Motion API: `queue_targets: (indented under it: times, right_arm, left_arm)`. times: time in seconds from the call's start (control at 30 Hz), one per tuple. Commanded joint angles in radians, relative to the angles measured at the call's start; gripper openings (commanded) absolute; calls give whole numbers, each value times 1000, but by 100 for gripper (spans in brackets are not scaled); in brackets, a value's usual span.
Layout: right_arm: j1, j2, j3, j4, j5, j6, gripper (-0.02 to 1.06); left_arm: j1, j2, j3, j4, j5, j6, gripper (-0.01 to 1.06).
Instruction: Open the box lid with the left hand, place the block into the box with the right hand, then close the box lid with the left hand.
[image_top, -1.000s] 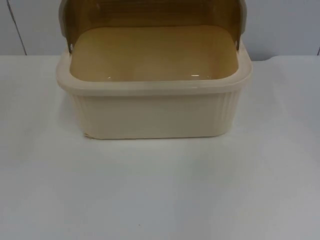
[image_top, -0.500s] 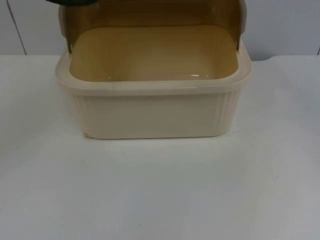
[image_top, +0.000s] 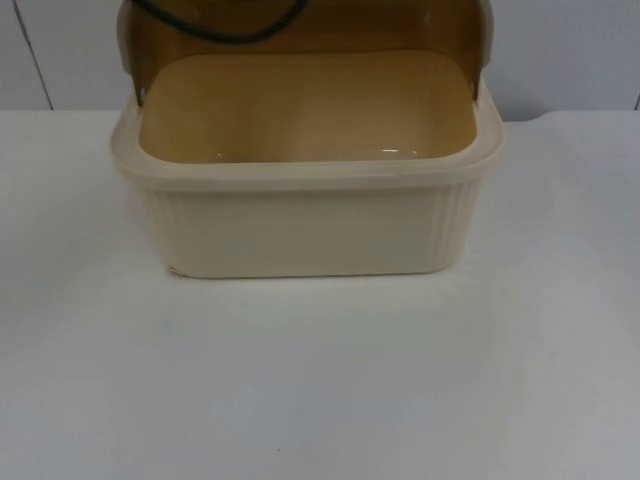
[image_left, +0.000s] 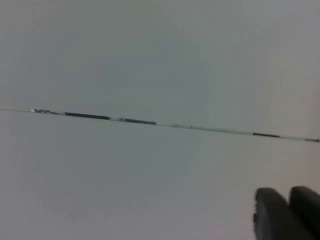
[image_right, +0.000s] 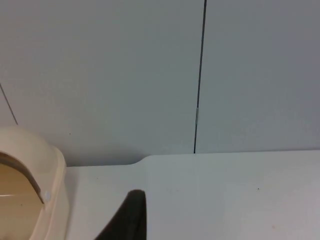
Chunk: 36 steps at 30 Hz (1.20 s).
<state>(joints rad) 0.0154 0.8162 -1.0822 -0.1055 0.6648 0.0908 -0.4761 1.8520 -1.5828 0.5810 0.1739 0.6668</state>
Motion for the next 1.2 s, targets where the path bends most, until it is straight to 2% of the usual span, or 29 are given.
queue_targets:
  times: [0.0,0.2,0.27,0.33,0.47,0.5,0.6,0.63,0.67,0.7,0.73,0.8,1.17]
  right_arm:
    - [-4,-2,7,-4,-2,-6,104]
    - [-4,-2,7,-4,-2,-8,104]
    - [-4,-2,7,-4,-2,-10,104]
    - [-4,-2,7,-4,-2,-10,104]
    - [-4,-2,7,-4,-2,-10,104]
    - [-4,-2,7,-4,-4,-10,104]
    - [-4,5,7,-4,-8,-10,104]
    - [-4,5,7,-4,-8,-10,104]
    - [-4,5,7,-4,-8,-10,104]
    - [-4,13,7,-4,-8,-10,104]
    - [-4,18,7,-4,-8,-10,104]
    - [-4,20,7,-4,-6,-10,104]
    - [-4,20,7,-4,-7,-10,104]
  left_arm:
    - [-1,-1,-8,-23,-20,-26,0]
    - [22,34,-8,-106,-106,-47,0]
    - [23,36,-8,-132,-98,-54,0]
    - [26,36,-8,-231,-87,-78,0]
    - [35,43,-8,-262,-44,-59,0]
    - [36,48,-8,-320,-15,6,0]
    - [55,50,-10,-663,65,315,0]
    - [82,54,-31,-986,200,620,0]
    - [82,54,-31,-986,200,620,0]
    - [100,58,-42,-1185,268,780,0]
    - [123,60,-46,-1279,268,840,0]
    - [128,63,-46,-1294,191,838,0]
    - [128,107,-46,-1247,210,838,0]
